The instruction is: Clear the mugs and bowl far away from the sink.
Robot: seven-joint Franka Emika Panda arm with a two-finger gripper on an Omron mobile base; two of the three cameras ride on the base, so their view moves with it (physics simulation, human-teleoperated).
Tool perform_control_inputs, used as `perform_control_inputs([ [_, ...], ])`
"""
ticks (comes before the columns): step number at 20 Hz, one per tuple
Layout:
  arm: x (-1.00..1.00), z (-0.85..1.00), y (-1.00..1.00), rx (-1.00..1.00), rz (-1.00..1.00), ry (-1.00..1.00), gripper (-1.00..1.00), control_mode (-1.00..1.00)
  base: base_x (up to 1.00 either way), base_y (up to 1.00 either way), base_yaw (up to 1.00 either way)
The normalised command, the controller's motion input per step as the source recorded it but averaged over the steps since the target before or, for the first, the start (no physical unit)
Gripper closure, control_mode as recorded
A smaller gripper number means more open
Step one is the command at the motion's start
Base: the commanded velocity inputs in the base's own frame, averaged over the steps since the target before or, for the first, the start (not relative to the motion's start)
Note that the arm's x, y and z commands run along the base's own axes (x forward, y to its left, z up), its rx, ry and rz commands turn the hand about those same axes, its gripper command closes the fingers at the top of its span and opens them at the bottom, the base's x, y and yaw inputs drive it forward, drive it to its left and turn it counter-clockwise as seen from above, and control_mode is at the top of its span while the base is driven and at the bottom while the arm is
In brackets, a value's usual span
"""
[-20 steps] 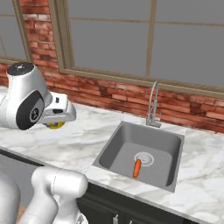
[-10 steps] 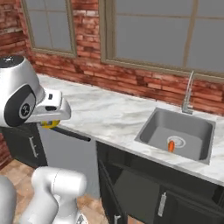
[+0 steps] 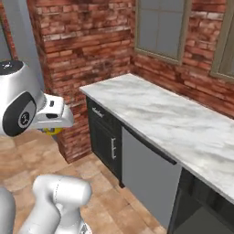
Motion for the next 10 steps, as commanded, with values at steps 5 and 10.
perform_control_inputs([
  [5,0.0,0.0,0.0,0.0,0.0,0.0,1.0,1.0,0.0,0.85,0.75],
  [10,0.0,0.0,0.0,0.0,0.0,0.0,1.0,1.0,0.0,0.79,0.77],
])
